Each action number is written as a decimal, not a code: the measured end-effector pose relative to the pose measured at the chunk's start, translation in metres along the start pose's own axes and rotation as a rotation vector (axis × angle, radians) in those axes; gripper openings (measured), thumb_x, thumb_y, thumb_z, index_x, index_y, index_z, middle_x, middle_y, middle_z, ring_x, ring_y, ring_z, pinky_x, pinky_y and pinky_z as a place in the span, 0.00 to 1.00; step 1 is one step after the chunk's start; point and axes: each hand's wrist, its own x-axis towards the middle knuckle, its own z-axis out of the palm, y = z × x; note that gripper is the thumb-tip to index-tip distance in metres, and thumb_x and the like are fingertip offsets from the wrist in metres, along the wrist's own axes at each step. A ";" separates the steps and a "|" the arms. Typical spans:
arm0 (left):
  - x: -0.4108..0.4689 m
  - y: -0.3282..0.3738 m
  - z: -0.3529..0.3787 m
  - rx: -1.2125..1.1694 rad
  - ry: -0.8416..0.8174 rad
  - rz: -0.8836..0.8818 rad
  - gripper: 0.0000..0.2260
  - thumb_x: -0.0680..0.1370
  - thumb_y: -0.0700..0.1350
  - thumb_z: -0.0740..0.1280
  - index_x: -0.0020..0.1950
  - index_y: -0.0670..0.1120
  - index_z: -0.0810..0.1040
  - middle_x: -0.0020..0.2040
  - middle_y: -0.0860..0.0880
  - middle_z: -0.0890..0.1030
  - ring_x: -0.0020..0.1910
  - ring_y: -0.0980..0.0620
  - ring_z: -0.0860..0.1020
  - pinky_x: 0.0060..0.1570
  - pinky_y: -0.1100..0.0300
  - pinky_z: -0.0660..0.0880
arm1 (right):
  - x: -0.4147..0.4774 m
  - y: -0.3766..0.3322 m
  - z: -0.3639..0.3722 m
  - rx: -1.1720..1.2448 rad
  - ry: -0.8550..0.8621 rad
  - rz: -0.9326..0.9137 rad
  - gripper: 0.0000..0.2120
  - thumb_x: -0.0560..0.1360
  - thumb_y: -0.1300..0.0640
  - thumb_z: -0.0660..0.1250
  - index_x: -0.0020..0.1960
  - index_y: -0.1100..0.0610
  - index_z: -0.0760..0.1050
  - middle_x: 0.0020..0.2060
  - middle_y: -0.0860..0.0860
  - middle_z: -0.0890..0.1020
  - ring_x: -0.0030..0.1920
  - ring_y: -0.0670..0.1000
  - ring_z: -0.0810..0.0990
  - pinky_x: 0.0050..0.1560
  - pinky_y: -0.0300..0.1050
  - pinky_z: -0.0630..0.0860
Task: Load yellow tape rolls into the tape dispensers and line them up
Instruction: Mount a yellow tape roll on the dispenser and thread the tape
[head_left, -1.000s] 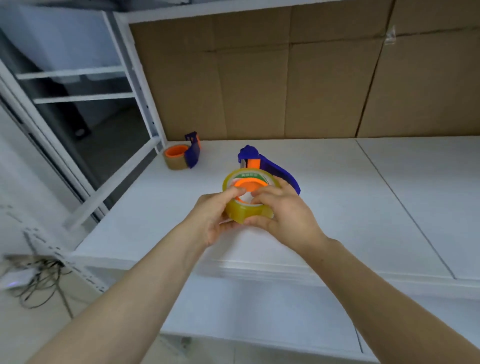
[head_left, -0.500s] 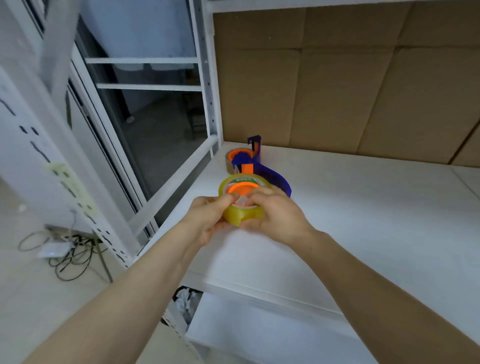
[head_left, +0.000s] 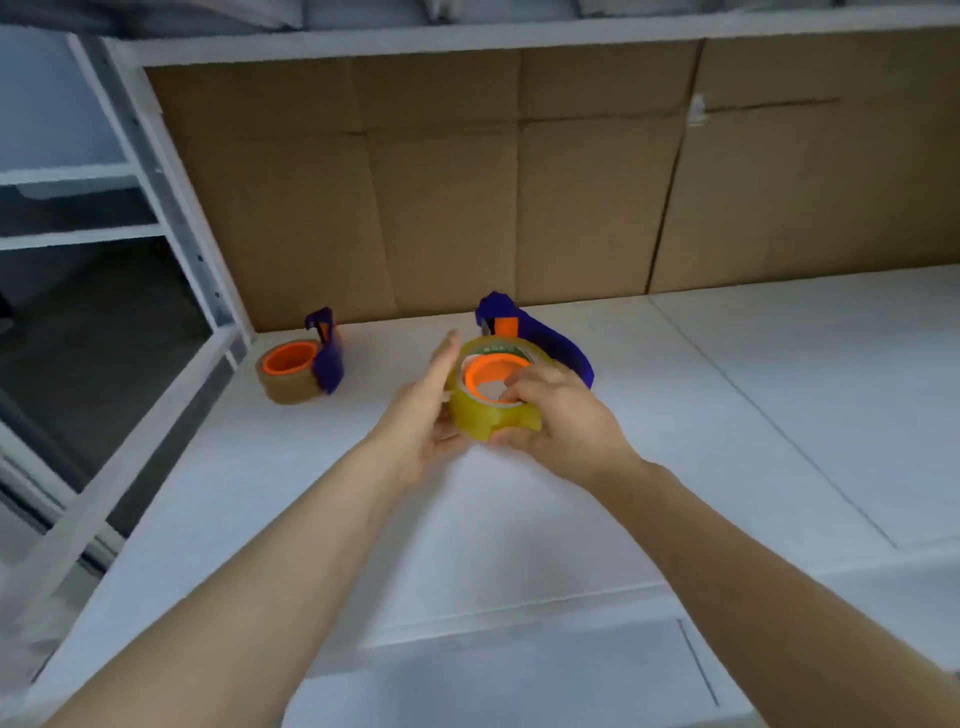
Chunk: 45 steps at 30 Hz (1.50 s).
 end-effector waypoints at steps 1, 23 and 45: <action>-0.001 0.002 0.022 0.008 -0.031 -0.007 0.31 0.70 0.69 0.61 0.60 0.46 0.76 0.51 0.45 0.83 0.53 0.47 0.80 0.62 0.49 0.73 | -0.013 0.015 -0.012 -0.007 0.023 0.044 0.20 0.70 0.48 0.70 0.59 0.54 0.75 0.64 0.50 0.73 0.67 0.53 0.66 0.59 0.47 0.71; -0.091 -0.045 0.487 0.457 -0.519 0.229 0.20 0.80 0.52 0.59 0.67 0.43 0.72 0.66 0.44 0.74 0.65 0.45 0.72 0.54 0.56 0.65 | -0.309 0.276 -0.244 -0.119 0.357 0.732 0.20 0.68 0.52 0.74 0.59 0.52 0.75 0.71 0.50 0.58 0.68 0.56 0.64 0.66 0.47 0.68; 0.014 -0.025 0.748 0.595 -0.448 0.328 0.07 0.78 0.45 0.61 0.43 0.43 0.72 0.42 0.44 0.70 0.39 0.49 0.68 0.33 0.60 0.60 | -0.266 0.587 -0.356 -0.125 0.270 0.714 0.19 0.67 0.57 0.74 0.57 0.54 0.76 0.59 0.51 0.70 0.55 0.52 0.68 0.56 0.43 0.72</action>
